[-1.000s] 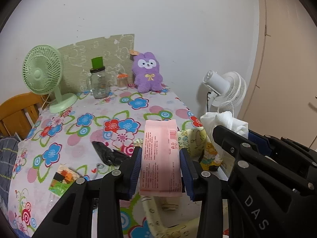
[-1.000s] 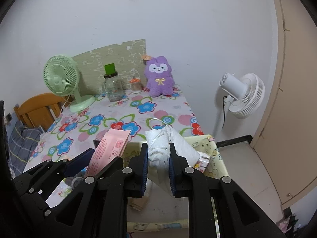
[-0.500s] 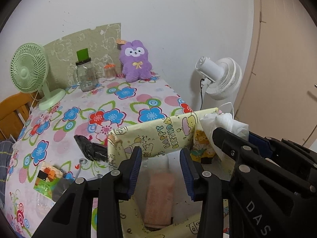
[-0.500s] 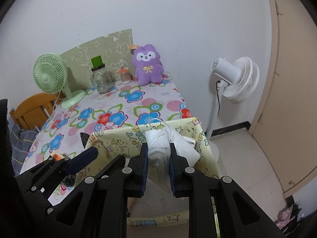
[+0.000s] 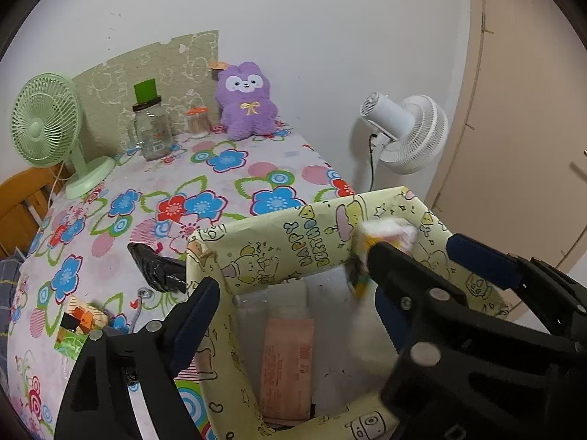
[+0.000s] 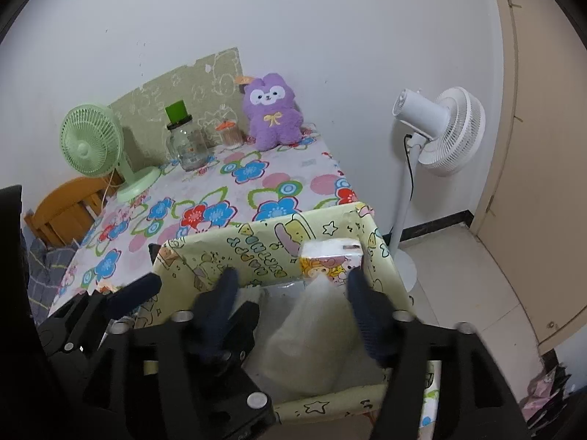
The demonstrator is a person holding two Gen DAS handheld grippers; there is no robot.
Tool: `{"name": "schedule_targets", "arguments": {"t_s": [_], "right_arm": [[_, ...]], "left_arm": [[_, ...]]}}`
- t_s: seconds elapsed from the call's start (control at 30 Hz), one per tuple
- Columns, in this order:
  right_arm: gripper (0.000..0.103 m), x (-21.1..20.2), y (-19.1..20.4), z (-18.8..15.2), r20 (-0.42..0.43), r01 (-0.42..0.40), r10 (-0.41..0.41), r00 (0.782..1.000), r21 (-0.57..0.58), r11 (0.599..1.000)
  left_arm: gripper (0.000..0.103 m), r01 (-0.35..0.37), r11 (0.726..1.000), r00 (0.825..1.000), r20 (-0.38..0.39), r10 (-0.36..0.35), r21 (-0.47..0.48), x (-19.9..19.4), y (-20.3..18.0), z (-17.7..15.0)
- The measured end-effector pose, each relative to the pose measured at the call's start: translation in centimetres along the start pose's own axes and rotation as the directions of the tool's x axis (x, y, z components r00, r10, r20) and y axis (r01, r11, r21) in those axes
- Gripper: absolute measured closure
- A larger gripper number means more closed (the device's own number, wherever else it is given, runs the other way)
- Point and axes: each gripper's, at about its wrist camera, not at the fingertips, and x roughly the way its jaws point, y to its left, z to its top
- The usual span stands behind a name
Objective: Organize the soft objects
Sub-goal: 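Lower the packet and cloth into the box and open both tools, then lift both tools out of the box and back over the table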
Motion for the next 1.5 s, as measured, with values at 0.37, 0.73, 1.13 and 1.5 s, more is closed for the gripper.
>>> {"name": "schedule_targets", "arguments": {"t_s": [0.37,0.73,1.13,1.5], "right_arm": [[0.014,-0.6,0.5,0.3,0.023,0.012,-0.012,1.0,-0.015,1.0],[0.013,-2.0,1.7,0.1,0.041,0.017,-0.016,0.999,-0.035,0.999],[0.007,-4.3,4.3,-0.5,0.076,0.015,-0.011,0.997,-0.059,0.998],[0.006,-6.0,7.5,-1.1,0.099,0.004,0.004,0.995,-0.082,0.997]], "left_arm": [[0.0,0.006,1.0,1.0,0.012,-0.006,0.008,-0.9,0.0,0.0],[0.0,0.023,1.0,1.0,0.017,-0.023,-0.006,-2.6,0.8,-0.5],[0.0,-0.012,0.999,0.997,0.079,0.014,-0.031,-5.8,2.4,-1.3],[0.001,-0.034,0.998,0.991,0.125,0.04,-0.052,-8.6,4.8,-2.1]]}}
